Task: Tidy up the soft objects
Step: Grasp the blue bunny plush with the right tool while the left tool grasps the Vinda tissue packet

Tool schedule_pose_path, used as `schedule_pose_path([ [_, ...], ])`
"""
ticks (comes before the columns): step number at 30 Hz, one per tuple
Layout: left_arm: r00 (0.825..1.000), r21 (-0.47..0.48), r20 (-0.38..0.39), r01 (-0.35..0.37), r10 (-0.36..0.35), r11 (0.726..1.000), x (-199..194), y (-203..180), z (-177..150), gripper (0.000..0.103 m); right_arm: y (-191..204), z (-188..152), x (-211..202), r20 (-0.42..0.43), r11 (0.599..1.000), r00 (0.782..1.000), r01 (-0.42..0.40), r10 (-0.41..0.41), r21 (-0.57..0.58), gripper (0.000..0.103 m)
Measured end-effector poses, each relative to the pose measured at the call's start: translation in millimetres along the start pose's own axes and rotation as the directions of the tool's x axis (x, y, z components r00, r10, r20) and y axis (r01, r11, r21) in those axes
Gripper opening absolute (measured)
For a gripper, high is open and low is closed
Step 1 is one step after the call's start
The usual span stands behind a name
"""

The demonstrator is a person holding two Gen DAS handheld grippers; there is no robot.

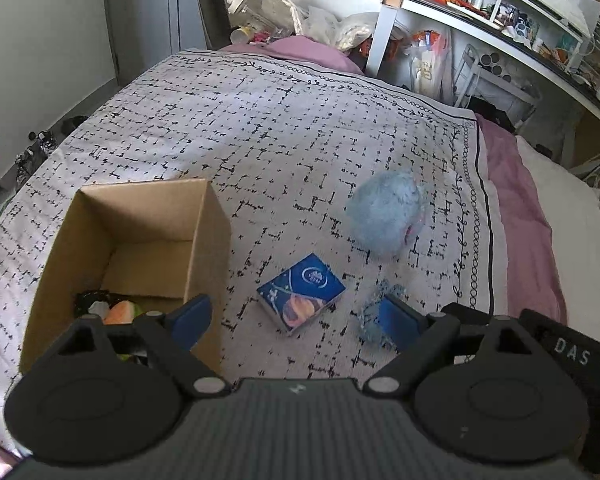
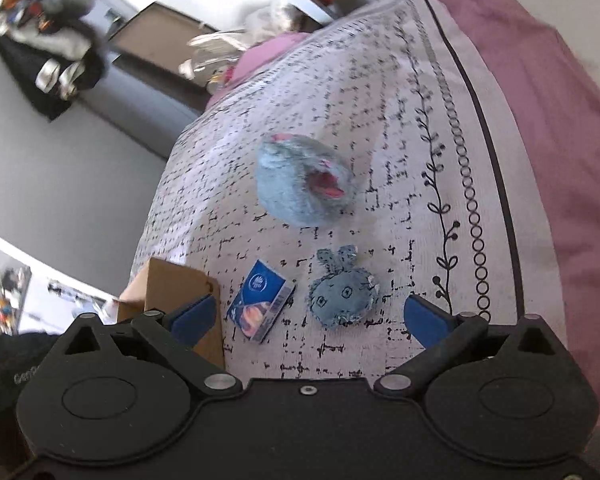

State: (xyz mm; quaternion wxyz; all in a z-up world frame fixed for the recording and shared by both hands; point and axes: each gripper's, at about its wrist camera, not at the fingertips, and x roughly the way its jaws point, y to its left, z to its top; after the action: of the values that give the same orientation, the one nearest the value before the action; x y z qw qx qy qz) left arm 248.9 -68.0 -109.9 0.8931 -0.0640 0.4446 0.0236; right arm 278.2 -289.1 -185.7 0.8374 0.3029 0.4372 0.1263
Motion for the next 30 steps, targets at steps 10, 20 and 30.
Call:
schedule_pose_path([
  [10,1.0,0.0,-0.015,-0.003,0.003,1.0,26.8,-7.5,7.5,0.08,-26.4,5.6,40.4,-0.096,0.988,0.995,-0.002,0.017,0.154,0.079],
  [20,0.999,0.008,-0.043,-0.002,0.002,1.0,51.1,-15.6,8.8,0.062,-49.1,10.3,75.4,-0.177,0.957,0.984,0.027,0.025,0.287,0.075],
  [30,0.997,-0.001,-0.076,0.003,-0.003,1.0,67.7,-15.4,11.1,0.062,-50.6,10.5,92.3,-0.219,0.949,0.973,0.0,0.073,0.316,0.021],
])
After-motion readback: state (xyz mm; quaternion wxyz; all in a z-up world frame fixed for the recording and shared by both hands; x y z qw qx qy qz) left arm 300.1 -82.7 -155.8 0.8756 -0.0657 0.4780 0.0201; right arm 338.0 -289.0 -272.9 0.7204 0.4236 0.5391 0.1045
